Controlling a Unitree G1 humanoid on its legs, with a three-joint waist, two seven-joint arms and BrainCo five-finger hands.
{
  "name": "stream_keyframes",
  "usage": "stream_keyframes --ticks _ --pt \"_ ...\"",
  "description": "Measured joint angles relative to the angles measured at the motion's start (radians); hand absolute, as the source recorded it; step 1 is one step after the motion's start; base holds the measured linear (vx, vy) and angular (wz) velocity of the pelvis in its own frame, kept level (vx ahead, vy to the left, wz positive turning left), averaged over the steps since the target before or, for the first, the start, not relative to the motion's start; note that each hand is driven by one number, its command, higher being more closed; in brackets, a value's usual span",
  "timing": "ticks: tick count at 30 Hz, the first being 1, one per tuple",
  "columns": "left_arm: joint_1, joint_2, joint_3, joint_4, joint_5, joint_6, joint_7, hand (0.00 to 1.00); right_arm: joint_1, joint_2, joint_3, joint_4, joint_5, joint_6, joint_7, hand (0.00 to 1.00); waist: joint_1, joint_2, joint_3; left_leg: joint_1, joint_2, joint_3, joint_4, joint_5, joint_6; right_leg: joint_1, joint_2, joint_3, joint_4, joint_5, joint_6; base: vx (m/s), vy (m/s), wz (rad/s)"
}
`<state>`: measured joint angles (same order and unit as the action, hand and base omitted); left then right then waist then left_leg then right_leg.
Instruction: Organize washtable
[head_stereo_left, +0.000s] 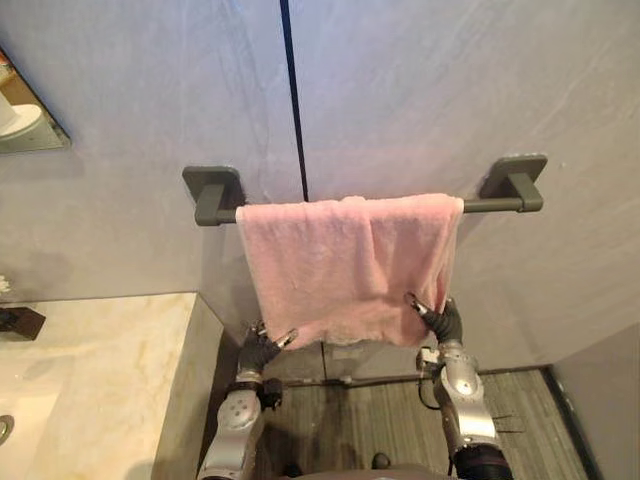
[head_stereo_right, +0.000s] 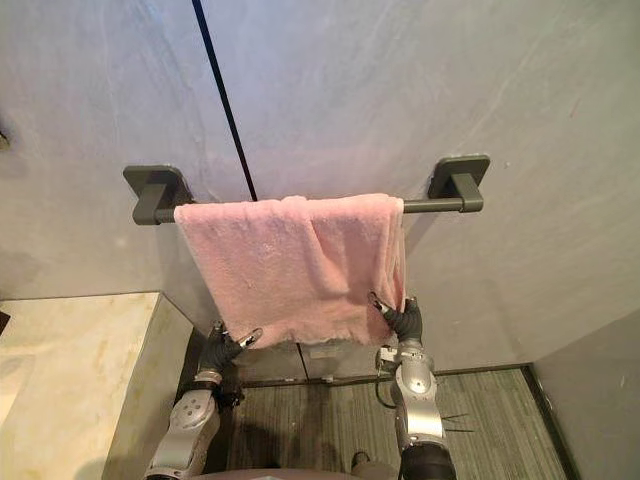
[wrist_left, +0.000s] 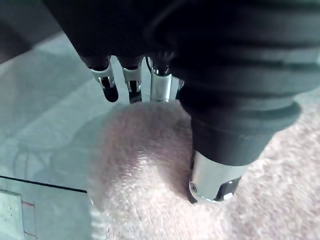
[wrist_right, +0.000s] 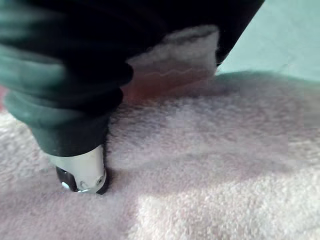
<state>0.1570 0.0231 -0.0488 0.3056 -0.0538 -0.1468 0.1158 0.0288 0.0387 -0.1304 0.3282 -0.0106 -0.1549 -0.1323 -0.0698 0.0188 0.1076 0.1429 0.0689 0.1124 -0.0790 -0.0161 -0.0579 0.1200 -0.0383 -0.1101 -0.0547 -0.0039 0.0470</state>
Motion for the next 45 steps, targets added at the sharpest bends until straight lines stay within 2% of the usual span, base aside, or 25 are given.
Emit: stream_keyframes --ticks 3,6,14,19,25,26,28,29,31,35,37,38,40,41,42,44,45 --pt "0.023 0.007 0.033 0.0 -0.016 0.013 0.025 0.0 0.05 -0.005 -0.027 0.01 -0.004 0.055 -0.021 0.0 0.005 -0.001 0.0 -0.001 0.0 0.0 0.0 0.0 0.0 0.0 -0.001 -0.001 0.0 0.0 0.0 0.0 0.0 0.0" --pt "0.053 0.02 0.054 0.001 -0.022 0.024 0.04 0.0 0.104 -0.013 -0.042 0.01 -0.011 0.073 -0.042 0.0 0.004 -0.001 0.0 -0.001 0.0 0.0 0.002 0.0 0.0 0.0 -0.001 -0.001 0.0 0.0 0.0 -0.01 -0.004 0.0" --pt "0.071 0.02 0.069 -0.014 -0.094 0.028 0.042 0.0 0.158 -0.027 -0.083 -0.011 -0.007 0.077 -0.067 0.0 0.003 -0.002 -0.001 0.009 0.003 -0.003 0.014 0.0 0.0 0.015 0.0 -0.002 0.003 0.002 -0.002 -0.02 -0.004 0.0" --pt "0.111 0.007 0.142 -0.127 -0.134 0.027 0.065 0.0 0.195 -0.02 -0.168 -0.135 -0.009 0.084 -0.103 0.0 0.005 -0.001 -0.002 0.009 0.002 -0.004 0.014 -0.001 0.0 0.015 -0.002 0.0 0.004 0.001 -0.002 0.0 0.0 0.0" --pt "0.147 -0.033 0.173 -0.447 -0.171 0.014 0.1 0.0 0.205 -0.006 -0.312 -0.454 -0.044 0.092 -0.199 0.0 0.002 -0.003 -0.003 0.012 0.002 -0.001 0.016 -0.002 0.001 0.015 -0.002 0.0 0.016 -0.008 -0.002 0.0 0.0 0.0" --pt "0.153 -0.039 0.181 -0.483 -0.185 0.031 0.109 0.0 0.202 -0.006 -0.333 -0.52 -0.056 0.091 -0.213 0.0 -0.001 -0.003 -0.003 0.014 0.002 -0.001 0.019 -0.004 0.001 0.016 -0.002 0.001 0.021 -0.011 -0.001 0.0 0.0 0.0" --pt "0.158 -0.061 0.218 -0.579 -0.185 0.025 0.134 0.0 0.192 -0.007 -0.374 -0.632 -0.081 0.087 -0.238 0.0 0.0 -0.004 -0.004 0.013 0.004 0.0 0.028 -0.011 -0.001 0.017 0.0 0.002 0.021 -0.011 -0.001 -0.01 -0.004 -0.02" --pt "0.154 -0.059 0.25 -0.67 -0.185 0.004 0.151 0.0 0.183 -0.008 -0.387 -0.69 -0.083 0.078 -0.242 0.0 -0.001 -0.004 -0.004 0.014 0.005 0.0 0.029 -0.011 -0.001 0.018 0.0 0.003 0.021 -0.011 -0.001 0.0 0.0 0.0" --pt "0.117 -0.035 0.31 -0.837 -0.185 -0.07 0.16 0.0 0.147 -0.022 -0.392 -0.791 -0.083 0.044 -0.241 0.0 -0.002 0.0 -0.005 0.016 0.004 0.001 0.038 -0.016 0.001 0.024 -0.001 0.004 0.022 -0.011 -0.001 0.0 0.0 0.0" --pt "0.049 0.042 0.308 -0.968 -0.218 -0.147 0.14 0.0 0.052 -0.115 -0.303 -0.916 -0.067 -0.02 -0.195 0.0 -0.001 0.013 -0.025 0.029 0.001 0.002 0.047 -0.025 0.002 0.035 -0.005 0.005 0.022 -0.014 0.001 -0.06 0.003 -0.01" --pt "0.005 0.106 0.232 -0.981 -0.286 -0.169 0.071 0.0 -0.033 -0.214 -0.168 -0.933 0.013 -0.081 -0.097 0.0 0.001 0.018 -0.036 0.038 0.0 0.002 0.047 -0.025 0.003 0.042 -0.005 0.006 0.025 -0.014 0.001 -0.05 -0.003 0.0" --pt "-0.009 0.124 0.199 -0.981 -0.292 -0.169 0.055 0.0 -0.061 -0.238 -0.126 -0.933 0.026 -0.087 -0.074 0.0 0.002 0.018 -0.036 0.043 0.0 0.001 0.047 -0.025 0.003 0.048 -0.005 0.005 0.025 -0.014 0.001 -0.05 -0.008 0.02" --pt "-0.047 0.158 0.084 -0.98 -0.341 -0.17 -0.029 0.0 -0.136 -0.282 0.019 -0.934 0.116 -0.123 0.035 0.0 0.004 0.017 -0.05 0.046 0.001 -0.001 0.048 -0.025 0.003 0.052 -0.004 0.004 0.025 -0.014 0.001 -0.05 -0.016 0.02" --pt "-0.055 0.164 0.056 -0.98 -0.351 -0.17 -0.046 0.0 -0.151 -0.288 0.053 -0.934 0.133 -0.128 0.057 0.0 0.005 0.017 -0.052 0.046 0.001 -0.002 0.048 -0.025 0.003 0.052 -0.004 0.003 0.025 -0.014 0.001 -0.04 -0.018 0.02" --pt "-0.069 0.177 0.01 -0.98 -0.381 -0.169 -0.09 0.0 -0.173 -0.297 0.105 -0.934 0.188 -0.131 0.111 0.0 0.007 0.016 -0.054 0.046 0.0 -0.003 0.049 -0.025 0.003 0.055 -0.005 0.002 0.026 -0.014 0.001 -0.01 -0.011 0.04" --pt "-0.103 0.215 -0.088 -0.964 -0.421 -0.17 -0.132 0.0 -0.203 -0.336 0.207 -0.932 0.244 -0.131 0.167 0.0 0.011 0.014 -0.055 0.055 -0.001 -0.005 0.05 -0.024 0.003 0.069 -0.006 -0.001 0.025 -0.014 0.001 0.0 -0.005 0.02" --pt "-0.129 0.243 -0.151 -0.94 -0.454 -0.166 -0.174 0.0 -0.217 -0.368 0.261 -0.931 0.292 -0.13 0.216 0.0 0.017 0.014 -0.055 0.064 -0.002 -0.005 0.049 -0.024 0.003 0.076 -0.007 -0.001 0.025 -0.014 0.002 0.0 0.0 0.0"
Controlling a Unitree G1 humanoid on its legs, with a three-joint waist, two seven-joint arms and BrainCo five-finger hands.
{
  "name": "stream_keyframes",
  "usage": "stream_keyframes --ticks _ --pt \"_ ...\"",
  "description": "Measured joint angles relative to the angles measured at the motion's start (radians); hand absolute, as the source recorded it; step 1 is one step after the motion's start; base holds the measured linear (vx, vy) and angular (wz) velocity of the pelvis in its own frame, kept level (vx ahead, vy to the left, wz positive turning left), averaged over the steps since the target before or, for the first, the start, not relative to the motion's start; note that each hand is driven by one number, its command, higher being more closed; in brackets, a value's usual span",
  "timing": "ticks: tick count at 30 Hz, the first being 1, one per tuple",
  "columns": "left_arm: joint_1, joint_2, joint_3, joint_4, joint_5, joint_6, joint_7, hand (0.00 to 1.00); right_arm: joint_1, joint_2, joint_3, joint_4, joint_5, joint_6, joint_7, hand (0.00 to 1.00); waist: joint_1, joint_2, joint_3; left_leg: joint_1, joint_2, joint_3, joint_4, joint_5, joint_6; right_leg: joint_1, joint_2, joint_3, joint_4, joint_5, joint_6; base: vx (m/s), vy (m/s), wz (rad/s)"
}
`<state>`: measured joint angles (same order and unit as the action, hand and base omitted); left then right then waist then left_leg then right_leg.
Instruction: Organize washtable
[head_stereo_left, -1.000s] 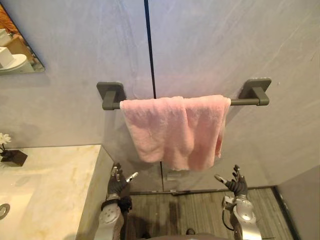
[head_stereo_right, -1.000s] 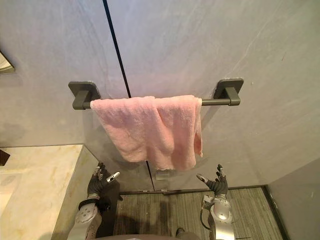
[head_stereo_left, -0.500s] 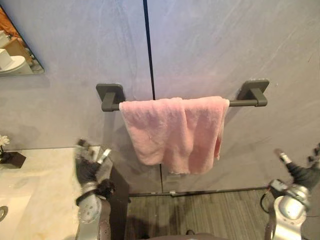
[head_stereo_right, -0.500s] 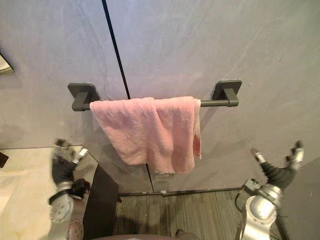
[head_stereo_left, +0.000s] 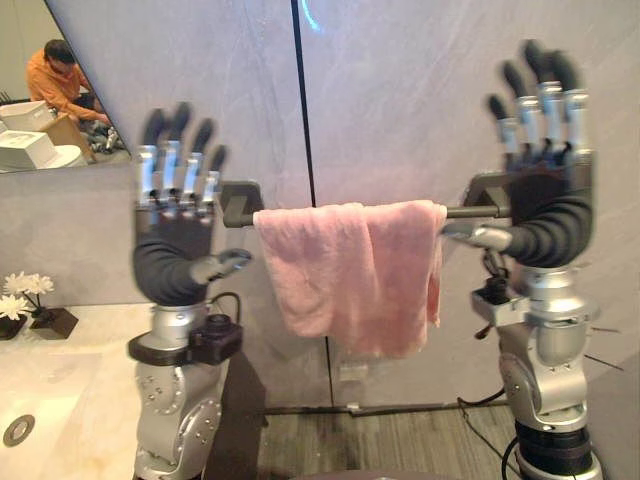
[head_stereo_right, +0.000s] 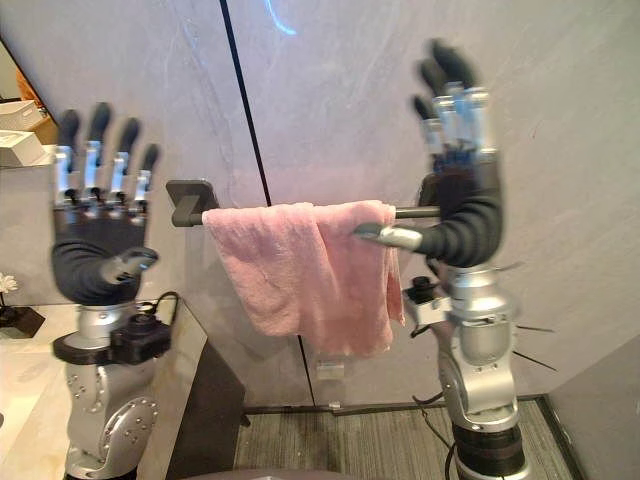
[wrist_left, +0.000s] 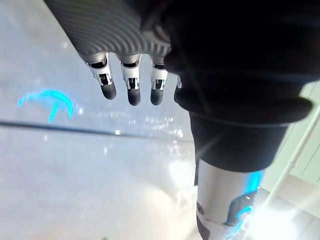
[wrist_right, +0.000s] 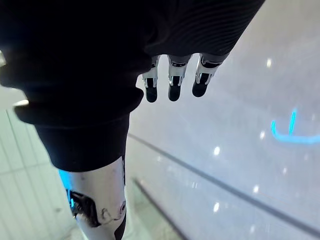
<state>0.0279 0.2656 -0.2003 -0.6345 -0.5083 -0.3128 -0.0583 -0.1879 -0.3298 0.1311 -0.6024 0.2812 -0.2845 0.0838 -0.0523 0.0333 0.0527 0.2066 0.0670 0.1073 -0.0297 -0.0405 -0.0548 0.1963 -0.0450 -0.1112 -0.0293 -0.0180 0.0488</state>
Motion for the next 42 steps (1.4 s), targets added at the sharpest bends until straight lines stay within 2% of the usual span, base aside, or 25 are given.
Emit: stream_keyframes --ticks 1,3,6,9,12,14,16,20,22,25,27,33,35,42 --pt "-0.016 0.018 -0.036 0.018 -0.011 0.001 -0.021 0.0 -0.009 -0.022 0.03 0.001 0.022 0.0 0.022 0.0 0.002 0.0 -0.001 0.002 -0.001 -0.001 0.0 0.0 0.0 0.004 -0.001 -0.001 0.0 0.0 0.0 -0.04 -0.005 0.03" --pt "-0.061 0.114 -0.154 0.081 -0.054 0.028 -0.118 0.0 -0.037 -0.123 0.132 0.021 0.109 0.013 0.121 0.0 0.005 -0.002 -0.003 0.01 -0.002 -0.004 0.0 0.0 0.0 0.01 -0.002 -0.004 -0.001 -0.001 0.001 -0.06 -0.007 0.04" --pt "-0.059 0.214 -0.183 0.151 -0.116 0.038 -0.162 0.0 -0.015 -0.251 0.151 0.071 0.211 0.029 0.182 0.0 0.004 -0.004 -0.004 0.013 -0.002 -0.005 -0.004 0.0 0.0 0.01 -0.002 -0.004 -0.001 -0.001 0.001 -0.07 -0.01 0.0" --pt "-0.041 0.345 -0.214 0.218 -0.127 0.074 -0.206 0.0 0.055 -0.392 0.163 0.131 0.299 0.057 0.251 0.0 0.005 -0.004 -0.003 0.012 -0.002 -0.004 -0.007 0.0 0.0 0.009 -0.002 -0.003 -0.006 0.0 0.001 -0.04 -0.012 -0.01" --pt "0.002 0.37 -0.246 0.282 -0.104 0.112 -0.246 0.0 0.122 -0.427 0.199 0.201 0.31 0.089 0.298 0.0 0.0 -0.003 -0.003 0.011 -0.002 0.0 -0.006 0.001 0.0 0.008 -0.001 0.0 -0.007 0.0 0.001 0.0 -0.004 -0.02" --pt "0.009 0.365 -0.265 0.306 -0.062 0.118 -0.266 0.0 0.151 -0.425 0.216 0.24 0.298 0.106 0.311 0.0 0.0 -0.005 -0.003 0.009 -0.002 0.001 -0.007 0.001 0.0 0.008 -0.001 0.0 -0.008 0.0 0.001 0.0 0.0 0.0" --pt "0.013 0.322 -0.274 0.313 0.002 0.118 -0.294 0.0 0.188 -0.402 0.25 0.304 0.249 0.137 0.313 0.0 0.005 -0.006 -0.001 0.006 -0.003 0.001 -0.007 0.001 0.0 0.008 -0.002 0.0 -0.008 0.0 0.001 0.0 0.0 0.0" --pt "0.026 0.235 -0.262 0.413 0.088 0.118 -0.284 0.0 0.226 -0.276 0.227 0.391 0.148 0.138 0.301 0.0 0.005 -0.004 0.002 0.005 -0.002 0.0 -0.006 0.001 0.0 0.001 -0.002 0.0 -0.008 0.0 0.001 -0.03 -0.008 0.0" --pt "0.042 0.143 -0.228 0.472 0.164 0.118 -0.258 0.0 0.248 -0.163 0.195 0.469 0.056 0.14 0.27 0.0 0.007 -0.002 0.005 -0.005 -0.003 0.0 -0.006 0.001 0.0 -0.009 -0.002 0.001 -0.008 0.0 0.001 -0.04 -0.007 -0.01" --pt "0.045 0.064 -0.176 0.52 0.227 0.118 -0.217 0.0 0.266 -0.058 0.131 0.527 -0.028 0.141 0.227 0.0 0.008 0.0 0.014 -0.006 -0.003 -0.001 -0.006 0.001 0.0 -0.01 -0.002 0.001 -0.008 0.0 0.001 0.0 0.0 0.0" --pt "0.045 0.0 -0.114 0.554 0.329 0.118 -0.151 0.0 0.274 0.019 0.066 0.551 -0.131 0.141 0.165 0.0 0.007 0.001 0.015 -0.012 -0.003 -0.002 -0.006 0.001 0.0 -0.015 -0.002 0.0 -0.01 0.0 0.0 0.0 0.0 0.0" --pt "0.065 -0.075 -0.019 0.569 0.521 0.119 -0.029 0.0 0.281 0.109 -0.036 0.552 -0.254 0.139 0.068 0.0 0.007 -0.01 0.03 -0.026 -0.003 -0.008 -0.006 0.001 0.0 -0.026 -0.002 -0.007 -0.012 0.0 0.001 0.0 0.0 0.0" --pt "0.07 -0.091 0.01 0.581 0.556 0.119 0.002 0.0 0.295 0.133 -0.071 0.552 -0.269 0.139 0.044 0.0 0.007 -0.012 0.034 -0.029 -0.004 -0.011 -0.006 0.001 0.0 -0.026 -0.003 -0.009 -0.014 0.0 0.001 -0.01 -0.009 0.04" --pt "0.101 -0.138 0.127 0.601 0.571 0.135 0.068 0.0 0.341 0.197 -0.184 0.551 -0.29 0.139 -0.003 0.0 0.007 -0.015 0.037 -0.034 -0.005 -0.014 -0.008 0.0 0.0 -0.026 -0.003 -0.012 -0.024 0.0 0.001 -0.01 -0.003 0.01"
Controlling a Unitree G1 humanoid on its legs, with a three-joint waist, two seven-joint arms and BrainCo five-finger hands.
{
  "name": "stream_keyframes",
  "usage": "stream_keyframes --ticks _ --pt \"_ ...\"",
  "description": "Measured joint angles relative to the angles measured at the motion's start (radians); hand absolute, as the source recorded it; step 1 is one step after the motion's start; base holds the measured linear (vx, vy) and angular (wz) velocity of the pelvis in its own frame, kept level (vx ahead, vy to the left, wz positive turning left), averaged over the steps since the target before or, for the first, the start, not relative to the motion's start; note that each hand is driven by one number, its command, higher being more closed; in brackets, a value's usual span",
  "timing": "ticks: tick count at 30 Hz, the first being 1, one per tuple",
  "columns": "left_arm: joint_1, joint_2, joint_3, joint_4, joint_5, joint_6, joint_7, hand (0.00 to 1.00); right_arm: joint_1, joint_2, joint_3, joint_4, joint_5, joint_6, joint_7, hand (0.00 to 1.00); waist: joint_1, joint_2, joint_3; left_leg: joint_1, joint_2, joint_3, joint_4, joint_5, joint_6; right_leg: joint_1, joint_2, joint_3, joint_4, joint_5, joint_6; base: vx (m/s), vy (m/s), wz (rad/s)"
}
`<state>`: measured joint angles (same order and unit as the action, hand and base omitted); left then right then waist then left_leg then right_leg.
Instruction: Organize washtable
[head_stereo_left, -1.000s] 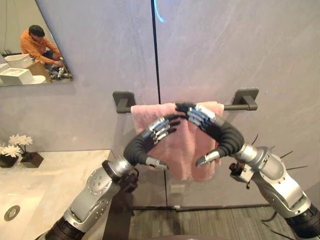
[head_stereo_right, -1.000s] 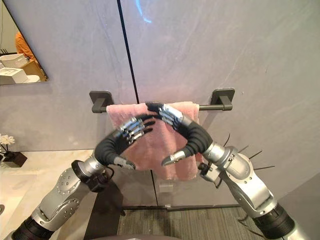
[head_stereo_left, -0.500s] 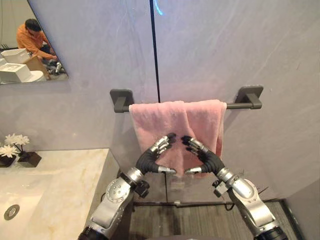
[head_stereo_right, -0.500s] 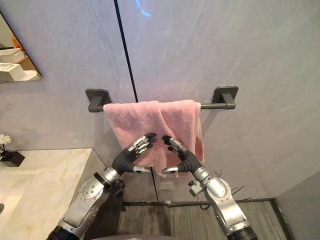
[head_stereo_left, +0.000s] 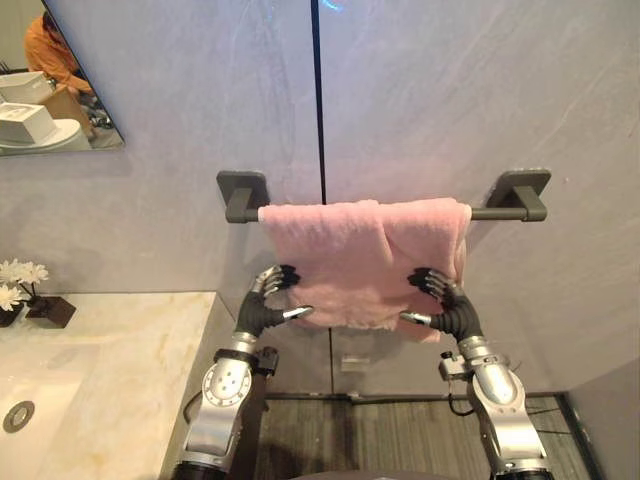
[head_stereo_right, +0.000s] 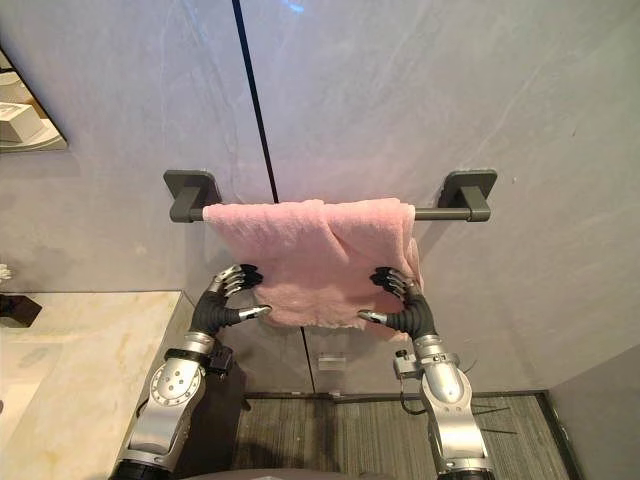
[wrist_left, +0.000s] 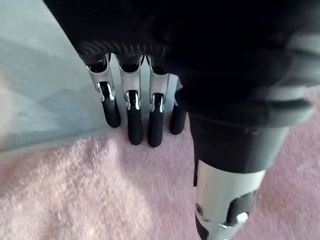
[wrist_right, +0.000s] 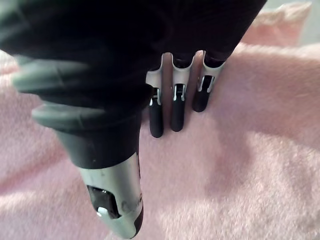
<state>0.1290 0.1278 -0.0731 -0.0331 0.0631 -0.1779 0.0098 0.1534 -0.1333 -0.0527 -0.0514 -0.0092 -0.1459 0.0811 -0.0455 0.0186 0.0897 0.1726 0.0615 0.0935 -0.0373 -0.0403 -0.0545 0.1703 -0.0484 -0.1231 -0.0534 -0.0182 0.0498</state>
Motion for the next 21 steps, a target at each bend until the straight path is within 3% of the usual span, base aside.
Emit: stream_keyframes --ticks 8,21 --pt "0.03 -0.055 0.095 0.0 0.0 0.017 0.059 0.0 0.054 0.087 -0.136 -0.056 0.0 0.0 -0.05 0.0 -0.002 -0.012 0.009 -0.003 0.004 0.01 0.001 -0.005 -0.001 -0.006 0.004 0.01 -0.003 0.0 0.0 -0.01 -0.007 -0.03" --pt "0.128 -0.126 0.158 -0.023 -0.004 0.022 0.076 0.0 0.182 0.151 -0.252 -0.173 0.0 -0.002 -0.078 0.0 -0.008 -0.003 0.016 -0.015 0.006 0.036 0.017 -0.027 0.003 -0.019 0.002 0.037 -0.001 0.0 0.001 0.0 -0.004 -0.07"
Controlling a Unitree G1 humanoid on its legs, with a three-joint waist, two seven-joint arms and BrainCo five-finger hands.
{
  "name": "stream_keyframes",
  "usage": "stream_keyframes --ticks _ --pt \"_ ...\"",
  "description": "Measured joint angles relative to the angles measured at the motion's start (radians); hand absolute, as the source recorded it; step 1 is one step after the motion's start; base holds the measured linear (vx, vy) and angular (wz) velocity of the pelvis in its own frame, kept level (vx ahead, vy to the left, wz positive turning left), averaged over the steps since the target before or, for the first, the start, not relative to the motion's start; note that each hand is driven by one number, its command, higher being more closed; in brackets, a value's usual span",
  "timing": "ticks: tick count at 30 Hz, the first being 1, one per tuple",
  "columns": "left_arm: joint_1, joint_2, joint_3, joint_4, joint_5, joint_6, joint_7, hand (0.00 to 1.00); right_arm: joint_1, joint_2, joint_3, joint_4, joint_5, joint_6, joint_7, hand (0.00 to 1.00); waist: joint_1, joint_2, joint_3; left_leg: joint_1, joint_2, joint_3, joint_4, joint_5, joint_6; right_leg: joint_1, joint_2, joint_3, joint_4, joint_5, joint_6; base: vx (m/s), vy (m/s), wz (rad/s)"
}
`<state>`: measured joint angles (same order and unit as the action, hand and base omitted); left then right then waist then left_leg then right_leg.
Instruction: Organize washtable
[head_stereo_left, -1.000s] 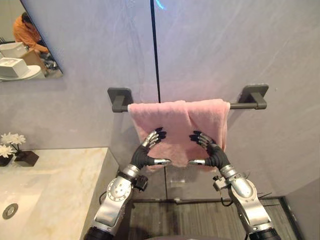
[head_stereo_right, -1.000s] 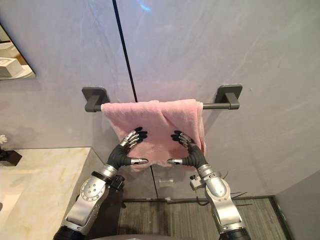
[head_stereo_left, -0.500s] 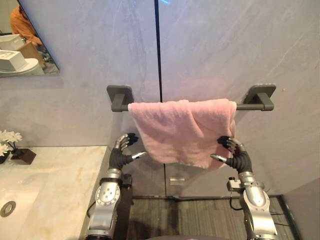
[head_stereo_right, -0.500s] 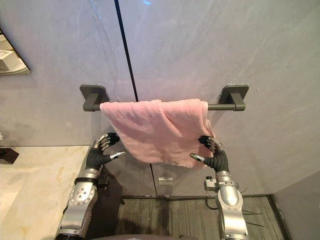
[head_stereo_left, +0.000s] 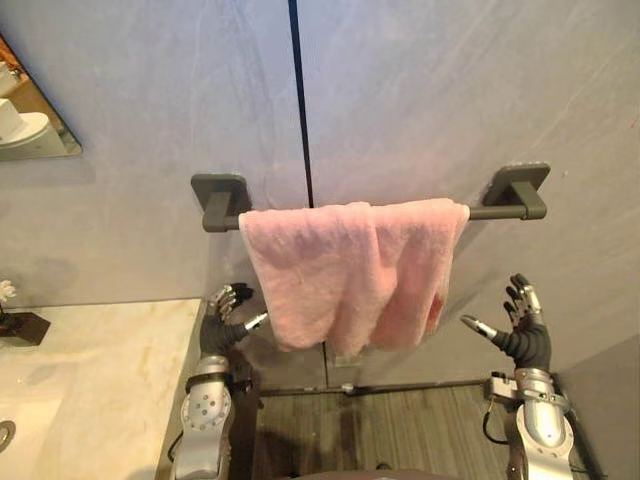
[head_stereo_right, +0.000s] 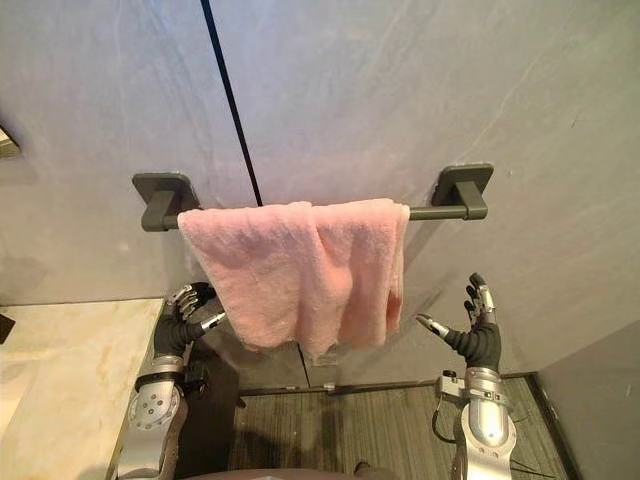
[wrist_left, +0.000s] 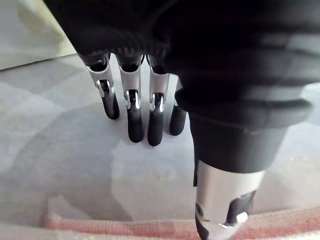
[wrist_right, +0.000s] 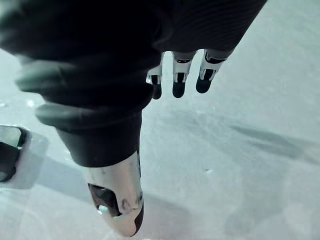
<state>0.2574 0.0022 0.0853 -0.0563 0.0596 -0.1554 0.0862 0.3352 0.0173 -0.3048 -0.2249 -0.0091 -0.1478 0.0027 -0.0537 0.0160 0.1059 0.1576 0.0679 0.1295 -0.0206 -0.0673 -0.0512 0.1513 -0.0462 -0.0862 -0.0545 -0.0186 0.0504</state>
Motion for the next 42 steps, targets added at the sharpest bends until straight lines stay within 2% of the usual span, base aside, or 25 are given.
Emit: stream_keyframes --ticks 5,8,13,18,25,32,34,36,39,40,41,42 --pt "0.059 -0.011 -0.001 0.002 -0.002 0.007 -0.023 0.0 0.05 0.0 0.001 0.015 -0.026 0.001 0.0 0.0 0.001 0.0 0.0 0.001 0.003 0.0 0.002 -0.001 0.001 -0.007 -0.008 -0.001 0.024 -0.014 0.003 -0.02 -0.005 0.0" --pt "0.074 -0.01 0.004 0.054 -0.007 0.017 -0.041 0.0 0.062 -0.007 0.004 0.091 -0.072 0.006 0.0 0.0 0.01 -0.002 0.0 0.005 0.003 0.0 0.003 -0.002 0.002 -0.019 -0.011 -0.001 0.057 -0.031 0.004 -0.05 -0.014 0.01" --pt "0.098 -0.008 0.017 0.194 -0.006 0.025 -0.047 0.0 0.065 -0.038 0.047 0.238 -0.134 0.014 0.001 0.0 0.013 -0.004 -0.001 -0.005 0.001 0.001 0.005 -0.004 0.006 -0.035 -0.017 -0.005 0.089 -0.052 0.007 -0.03 -0.008 0.02" --pt "0.117 0.03 0.037 0.408 0.014 0.037 -0.065 0.0 0.042 -0.08 0.102 0.487 -0.193 0.021 0.001 0.0 0.016 -0.011 -0.011 -0.004 0.001 -0.001 0.005 -0.004 0.005 -0.034 -0.021 -0.023 0.09 -0.055 0.007 0.03 -0.01 0.08" --pt "0.113 0.039 0.039 0.57 0.036 0.038 -0.055 0.0 0.015 -0.094 0.12 0.646 -0.198 0.022 0.0 0.0 0.016 -0.008 -0.013 -0.004 0.0 -0.014 0.013 -0.004 0.005 -0.034 -0.024 -0.036 0.105 -0.059 0.006 -0.04 -0.014 0.02" --pt "0.117 0.041 0.039 0.628 0.035 0.039 -0.039 0.0 0.015 -0.108 0.13 0.727 -0.198 0.027 -0.002 0.0 0.018 -0.013 -0.016 -0.013 0.001 -0.016 0.016 0.0 0.001 -0.042 -0.022 -0.038 0.108 -0.058 0.005 -0.07 -0.017 0.01" --pt "0.115 0.041 0.039 0.628 0.035 0.039 -0.038 0.0 0.003 -0.119 0.152 0.732 -0.199 0.028 -0.007 0.0 0.021 -0.01 -0.022 -0.042 0.003 0.0 0.02 0.0 0.001 -0.088 -0.02 -0.019 0.13 -0.058 0.005 -0.07 -0.008 -0.25" --pt "0.097 0.048 0.039 0.625 0.034 0.039 -0.034 0.0 -0.032 -0.125 0.167 0.732 -0.201 0.031 -0.014 0.0 0.035 -0.002 -0.017 -0.099 0.005 0.028 0.062 0.0 0.0 -0.173 -0.022 0.015 0.195 -0.06 0.004 -0.02 0.004 -0.39" --pt "0.034 0.066 0.043 0.602 0.032 0.039 -0.016 0.0 -0.072 -0.12 0.187 0.73 -0.207 0.041 -0.025 0.0 0.044 -0.028 0.024 -0.21 0.024 0.033 0.199 -0.025 0.009 -0.261 -0.023 0.041 0.305 -0.077 0.014 -0.12 -0.019 0.04" --pt "0.028 0.071 0.046 0.594 0.031 0.037 -0.013 0.0 -0.074 -0.116 0.195 0.726 -0.207 0.042 -0.026 0.0 0.046 -0.031 0.029 -0.237 0.036 0.027 0.221 -0.025 0.011 -0.275 -0.02 0.064 0.367 -0.113 0.026 -0.11 -0.013 0.44" --pt "0.026 0.078 0.043 0.581 0.029 0.037 -0.008 0.0 -0.068 -0.109 0.205 0.709 -0.206 0.042 -0.027 0.0 0.041 -0.032 0.035 -0.256 0.038 0.007 0.247 -0.03 0.018 -0.3 -0.032 0.086 0.529 -0.179 0.031 -0.06 -0.053 0.78" --pt "0.027 0.08 0.045 0.567 0.029 0.036 -0.002 0.0 -0.045 -0.098 0.211 0.704 -0.205 0.042 -0.028 0.0 0.042 -0.047 0.028 -0.287 0.038 -0.027 0.282 -0.03 0.018 -0.29 -0.045 0.117 0.656 -0.222 0.057 -0.06 -0.097 0.94"
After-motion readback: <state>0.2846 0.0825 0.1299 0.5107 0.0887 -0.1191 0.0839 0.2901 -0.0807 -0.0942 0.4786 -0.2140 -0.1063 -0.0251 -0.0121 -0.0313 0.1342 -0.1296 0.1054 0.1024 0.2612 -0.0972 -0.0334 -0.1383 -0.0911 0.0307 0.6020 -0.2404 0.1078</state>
